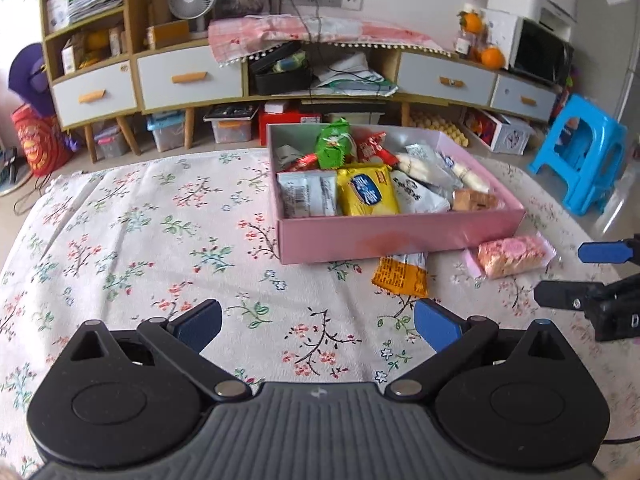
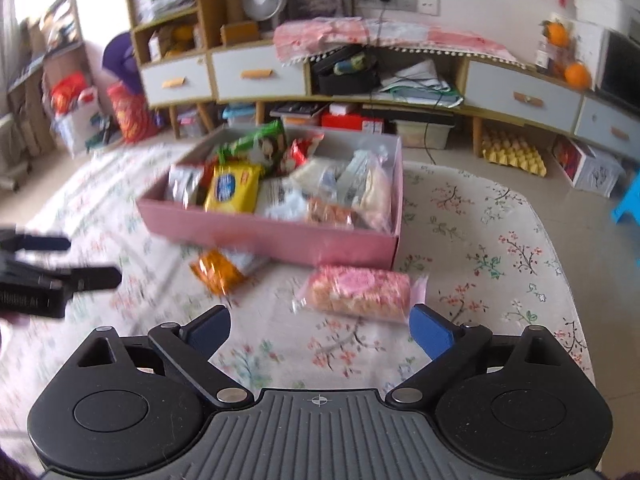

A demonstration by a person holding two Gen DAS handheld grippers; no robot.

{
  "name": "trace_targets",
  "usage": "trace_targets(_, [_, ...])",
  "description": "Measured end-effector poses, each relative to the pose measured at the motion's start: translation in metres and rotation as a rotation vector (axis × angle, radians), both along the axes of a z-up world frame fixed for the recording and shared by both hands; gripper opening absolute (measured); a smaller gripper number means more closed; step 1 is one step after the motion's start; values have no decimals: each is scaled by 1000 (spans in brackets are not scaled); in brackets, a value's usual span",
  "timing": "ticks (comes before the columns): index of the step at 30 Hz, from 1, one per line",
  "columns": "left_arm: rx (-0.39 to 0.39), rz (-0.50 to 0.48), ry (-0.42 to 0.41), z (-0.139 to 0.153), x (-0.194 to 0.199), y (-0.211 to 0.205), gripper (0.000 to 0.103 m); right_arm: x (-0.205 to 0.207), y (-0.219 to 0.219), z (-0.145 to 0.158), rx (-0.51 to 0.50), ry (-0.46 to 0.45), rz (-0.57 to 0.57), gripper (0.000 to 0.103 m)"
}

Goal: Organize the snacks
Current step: 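Withdraw both open tools toward the last two snacks, then grasp the orange-and-white wafer packet with the left tool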

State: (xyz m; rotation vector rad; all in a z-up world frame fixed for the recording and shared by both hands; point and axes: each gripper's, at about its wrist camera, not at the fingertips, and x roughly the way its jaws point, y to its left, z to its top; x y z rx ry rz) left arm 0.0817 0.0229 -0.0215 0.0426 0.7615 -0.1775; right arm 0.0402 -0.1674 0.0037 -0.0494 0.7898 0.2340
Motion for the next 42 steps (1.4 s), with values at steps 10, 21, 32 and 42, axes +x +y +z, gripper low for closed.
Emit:
trace_targets(10, [20, -94, 7, -30, 22, -32, 97, 10, -1, -28, -142, -21, 73, 98])
trace_targets(21, [-26, -97, 27, -38, 42, -56, 80, 46, -26, -46, -155, -10, 67, 98])
trace_targets(32, [69, -82, 30, -34, 48, -77, 38, 57, -31, -51, -111, -16, 108, 98])
trace_targets(42, [76, -175, 91, -27, 36, -76, 34, 46, -17, -41, -82, -18, 200, 92])
